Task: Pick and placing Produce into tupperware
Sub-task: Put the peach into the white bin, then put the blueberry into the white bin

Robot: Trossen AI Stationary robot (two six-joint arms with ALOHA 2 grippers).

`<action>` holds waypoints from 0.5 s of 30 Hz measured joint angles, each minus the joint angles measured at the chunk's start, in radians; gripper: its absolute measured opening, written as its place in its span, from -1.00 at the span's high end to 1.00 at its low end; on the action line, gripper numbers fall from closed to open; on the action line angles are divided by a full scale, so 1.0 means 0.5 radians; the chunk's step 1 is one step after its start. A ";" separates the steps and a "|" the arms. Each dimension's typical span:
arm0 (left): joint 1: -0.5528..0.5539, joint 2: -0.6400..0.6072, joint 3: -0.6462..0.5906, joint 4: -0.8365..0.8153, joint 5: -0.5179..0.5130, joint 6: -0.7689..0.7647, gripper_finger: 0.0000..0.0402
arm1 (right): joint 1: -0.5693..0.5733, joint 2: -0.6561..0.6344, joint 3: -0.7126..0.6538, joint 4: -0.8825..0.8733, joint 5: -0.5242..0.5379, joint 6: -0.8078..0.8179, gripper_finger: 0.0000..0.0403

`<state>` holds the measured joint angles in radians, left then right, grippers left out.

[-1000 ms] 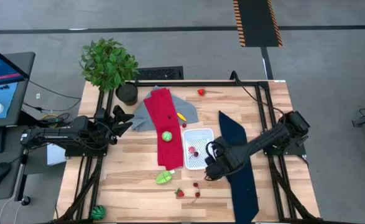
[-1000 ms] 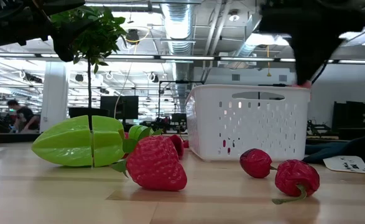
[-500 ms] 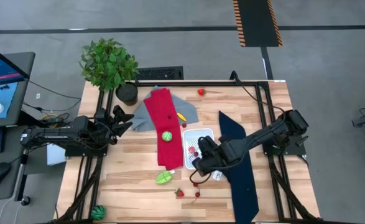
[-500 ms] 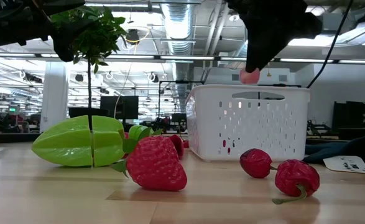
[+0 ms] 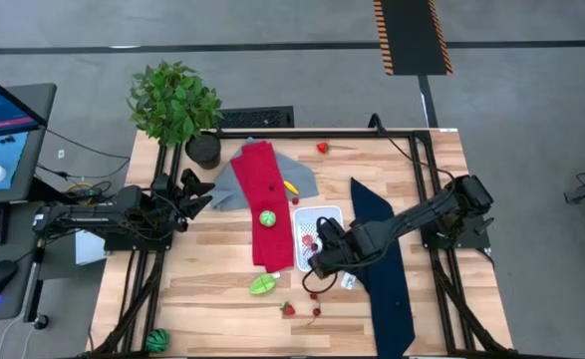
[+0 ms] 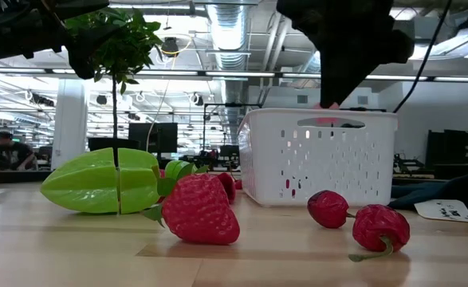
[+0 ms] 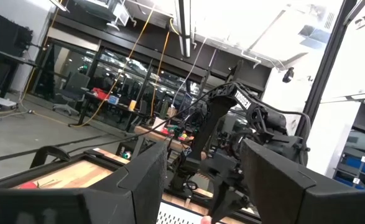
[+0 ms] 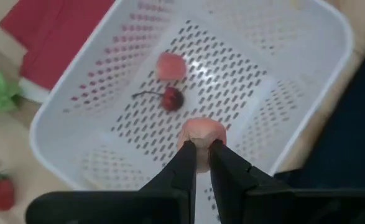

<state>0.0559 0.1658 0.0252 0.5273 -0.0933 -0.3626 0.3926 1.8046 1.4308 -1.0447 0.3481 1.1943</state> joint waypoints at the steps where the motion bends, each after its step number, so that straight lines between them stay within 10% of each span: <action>1: 0.000 -0.001 0.000 -0.001 0.000 0.000 0.02 | 0.001 0.000 0.001 0.014 -0.006 -0.012 0.70; 15: 0.000 0.000 0.000 -0.013 0.001 0.000 0.02 | 0.004 0.000 0.000 0.023 -0.014 -0.036 -0.01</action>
<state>0.0559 0.1657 0.0252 0.5210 -0.0929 -0.3626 0.3944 1.8046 1.4307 -1.0334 0.3412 1.1765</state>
